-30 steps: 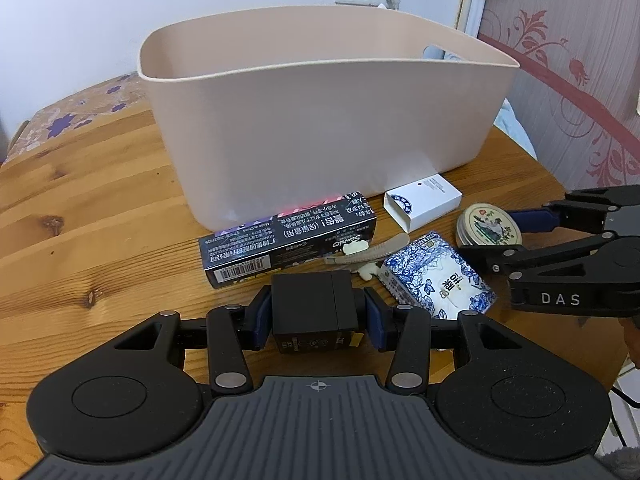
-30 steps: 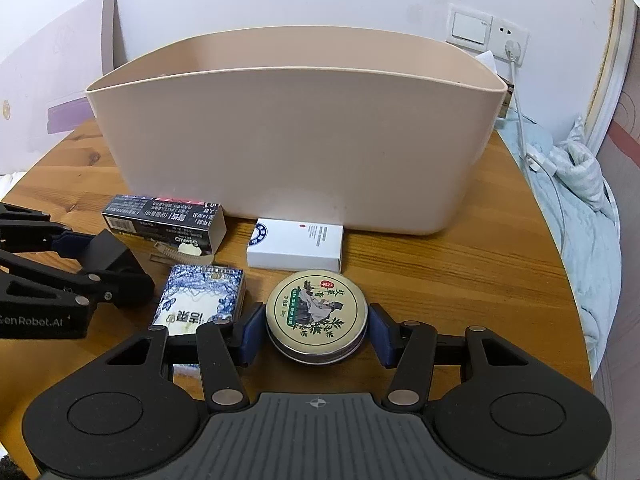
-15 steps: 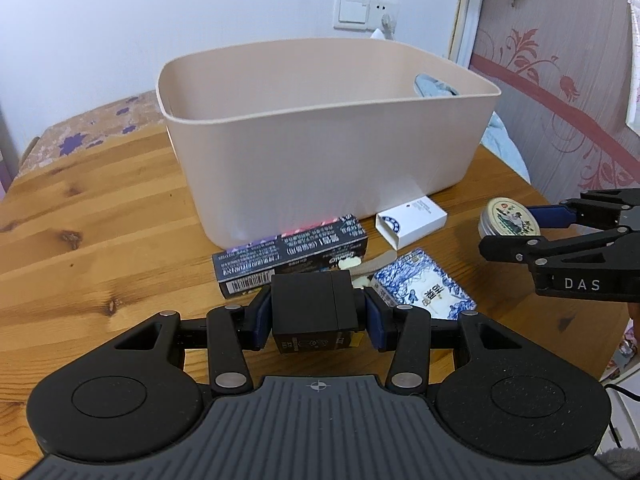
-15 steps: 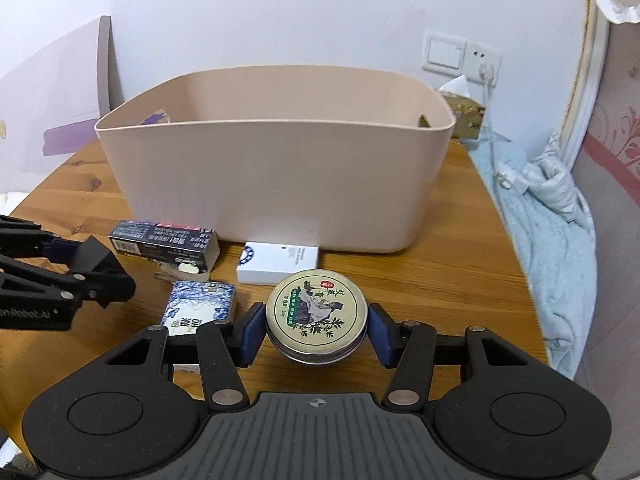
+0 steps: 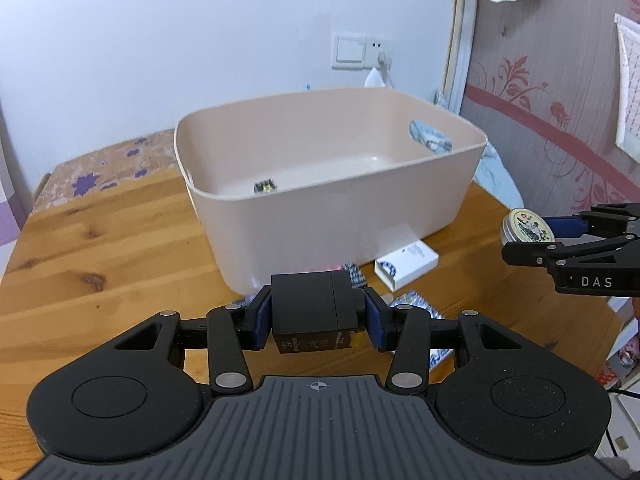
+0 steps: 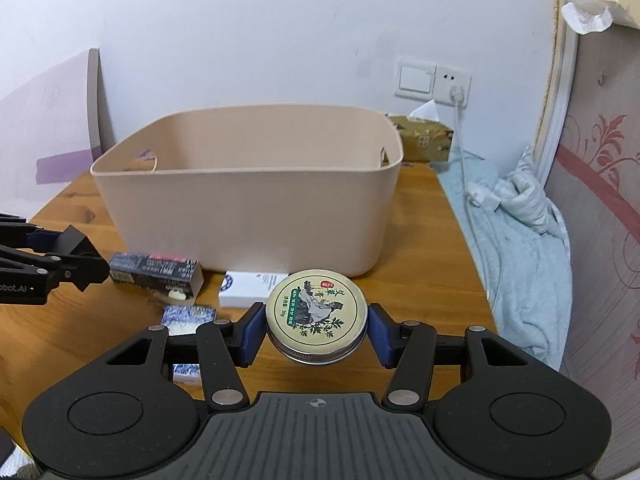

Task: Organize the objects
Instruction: 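Carry the black box and round tin over the basket and open both tools, then withdraw both tools from the basket toward the remaining items, then grasp the long dark printed box with the left tool while the right tool grasps the blue-and-white tissue pack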

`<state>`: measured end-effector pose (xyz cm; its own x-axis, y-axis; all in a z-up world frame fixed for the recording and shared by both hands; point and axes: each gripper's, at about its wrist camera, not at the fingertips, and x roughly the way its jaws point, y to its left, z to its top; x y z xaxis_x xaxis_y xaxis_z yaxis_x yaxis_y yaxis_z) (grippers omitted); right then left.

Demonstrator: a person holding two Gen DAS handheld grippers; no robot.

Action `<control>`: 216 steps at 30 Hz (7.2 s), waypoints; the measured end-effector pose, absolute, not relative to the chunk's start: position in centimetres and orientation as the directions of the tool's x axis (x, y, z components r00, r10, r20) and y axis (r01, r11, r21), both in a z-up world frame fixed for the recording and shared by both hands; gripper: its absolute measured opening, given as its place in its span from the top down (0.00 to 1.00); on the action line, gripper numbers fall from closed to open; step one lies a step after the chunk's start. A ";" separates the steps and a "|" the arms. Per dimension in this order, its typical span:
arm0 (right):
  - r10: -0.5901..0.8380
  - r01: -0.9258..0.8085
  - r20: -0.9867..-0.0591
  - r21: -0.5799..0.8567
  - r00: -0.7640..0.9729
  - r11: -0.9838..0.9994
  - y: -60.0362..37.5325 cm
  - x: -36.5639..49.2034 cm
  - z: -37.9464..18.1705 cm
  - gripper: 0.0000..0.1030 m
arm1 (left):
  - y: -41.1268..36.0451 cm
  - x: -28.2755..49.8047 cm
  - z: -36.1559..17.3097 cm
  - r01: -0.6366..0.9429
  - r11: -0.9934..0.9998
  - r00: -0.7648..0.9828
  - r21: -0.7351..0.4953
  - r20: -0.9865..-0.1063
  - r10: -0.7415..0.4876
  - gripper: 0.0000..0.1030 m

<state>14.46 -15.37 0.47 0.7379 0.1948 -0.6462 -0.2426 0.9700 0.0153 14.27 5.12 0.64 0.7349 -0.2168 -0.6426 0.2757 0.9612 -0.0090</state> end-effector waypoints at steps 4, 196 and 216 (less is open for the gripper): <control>0.192 -0.233 -0.626 0.017 0.756 0.972 -15.9 14.4 1.3 0.50 | 5.3 14.3 1.9 0.276 0.961 0.756 -0.005 -0.616 -0.220 0.54; 0.222 -0.321 -0.763 0.020 0.607 0.947 -8.6 16.4 -6.4 0.11 | 9.6 23.5 -5.8 0.516 0.856 0.586 -0.034 -0.716 -0.381 0.15; 0.219 -0.332 -0.753 0.001 0.620 0.943 -9.9 15.2 -5.7 0.41 | 7.7 20.3 -5.3 0.529 0.849 0.582 0.019 -0.736 -0.346 0.61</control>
<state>15.18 -9.94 -5.73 0.6203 0.2191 -0.7531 -0.3319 0.9433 0.0011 20.30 7.68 -5.35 0.5824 -0.3460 -0.7356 0.5285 0.8487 0.0192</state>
